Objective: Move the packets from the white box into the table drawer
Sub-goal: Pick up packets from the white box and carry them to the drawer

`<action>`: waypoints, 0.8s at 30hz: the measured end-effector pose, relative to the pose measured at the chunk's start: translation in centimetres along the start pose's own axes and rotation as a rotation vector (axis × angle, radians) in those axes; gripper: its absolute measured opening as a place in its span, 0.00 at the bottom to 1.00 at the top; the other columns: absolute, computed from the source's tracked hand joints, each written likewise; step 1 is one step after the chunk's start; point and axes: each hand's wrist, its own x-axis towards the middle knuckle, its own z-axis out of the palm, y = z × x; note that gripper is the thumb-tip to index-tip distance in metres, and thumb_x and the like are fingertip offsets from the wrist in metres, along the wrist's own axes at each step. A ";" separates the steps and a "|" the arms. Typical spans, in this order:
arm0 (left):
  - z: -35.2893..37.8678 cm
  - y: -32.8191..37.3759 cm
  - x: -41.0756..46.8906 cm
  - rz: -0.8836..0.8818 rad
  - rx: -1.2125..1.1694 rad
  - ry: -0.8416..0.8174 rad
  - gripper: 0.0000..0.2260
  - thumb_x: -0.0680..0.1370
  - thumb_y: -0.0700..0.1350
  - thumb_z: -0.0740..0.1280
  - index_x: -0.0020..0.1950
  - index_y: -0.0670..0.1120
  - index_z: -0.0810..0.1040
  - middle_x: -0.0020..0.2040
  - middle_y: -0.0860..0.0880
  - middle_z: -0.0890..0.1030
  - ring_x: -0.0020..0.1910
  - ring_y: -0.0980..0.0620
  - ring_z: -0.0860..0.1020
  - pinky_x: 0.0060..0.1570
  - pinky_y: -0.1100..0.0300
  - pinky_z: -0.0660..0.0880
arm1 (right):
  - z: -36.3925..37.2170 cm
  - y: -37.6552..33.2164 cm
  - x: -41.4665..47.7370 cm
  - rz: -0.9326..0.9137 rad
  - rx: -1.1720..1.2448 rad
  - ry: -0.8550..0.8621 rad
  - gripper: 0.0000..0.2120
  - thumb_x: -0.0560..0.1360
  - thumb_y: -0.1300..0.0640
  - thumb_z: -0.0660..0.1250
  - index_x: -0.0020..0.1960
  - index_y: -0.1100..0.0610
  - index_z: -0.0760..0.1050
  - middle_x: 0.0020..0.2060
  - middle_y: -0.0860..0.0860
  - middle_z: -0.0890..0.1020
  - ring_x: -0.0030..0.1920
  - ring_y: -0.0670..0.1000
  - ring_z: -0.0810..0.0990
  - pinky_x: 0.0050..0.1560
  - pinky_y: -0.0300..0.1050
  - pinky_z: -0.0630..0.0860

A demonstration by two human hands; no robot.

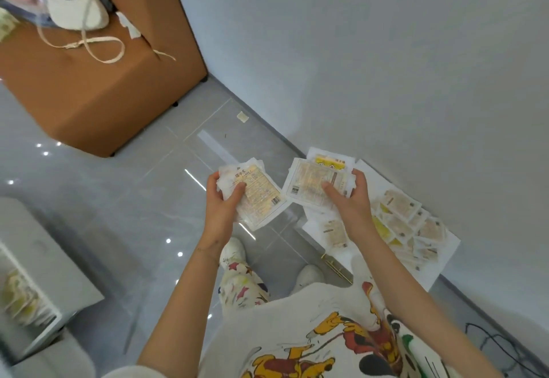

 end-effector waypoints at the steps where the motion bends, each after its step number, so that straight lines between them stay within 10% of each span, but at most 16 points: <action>1: -1.5 0.5 0.2 0.002 -0.013 0.014 0.21 0.78 0.42 0.68 0.68 0.49 0.65 0.58 0.45 0.80 0.53 0.45 0.82 0.48 0.47 0.82 | 1.8 -0.3 -0.1 0.002 -0.007 -0.007 0.23 0.74 0.58 0.71 0.64 0.51 0.65 0.57 0.49 0.78 0.56 0.48 0.79 0.43 0.33 0.79; 10: -16.3 4.0 2.6 0.033 -0.090 0.141 0.18 0.78 0.42 0.68 0.65 0.50 0.67 0.56 0.49 0.81 0.52 0.48 0.82 0.46 0.49 0.82 | 17.7 -1.6 0.2 -0.006 -0.104 -0.131 0.25 0.72 0.54 0.74 0.64 0.48 0.67 0.59 0.49 0.79 0.58 0.50 0.80 0.56 0.51 0.80; 24: -32.5 6.2 4.7 0.028 -0.317 0.413 0.15 0.79 0.43 0.67 0.60 0.55 0.68 0.54 0.53 0.80 0.53 0.49 0.82 0.46 0.50 0.82 | 37.7 -4.9 0.4 -0.077 -0.249 -0.398 0.22 0.74 0.58 0.72 0.64 0.51 0.67 0.58 0.49 0.79 0.57 0.49 0.80 0.57 0.52 0.79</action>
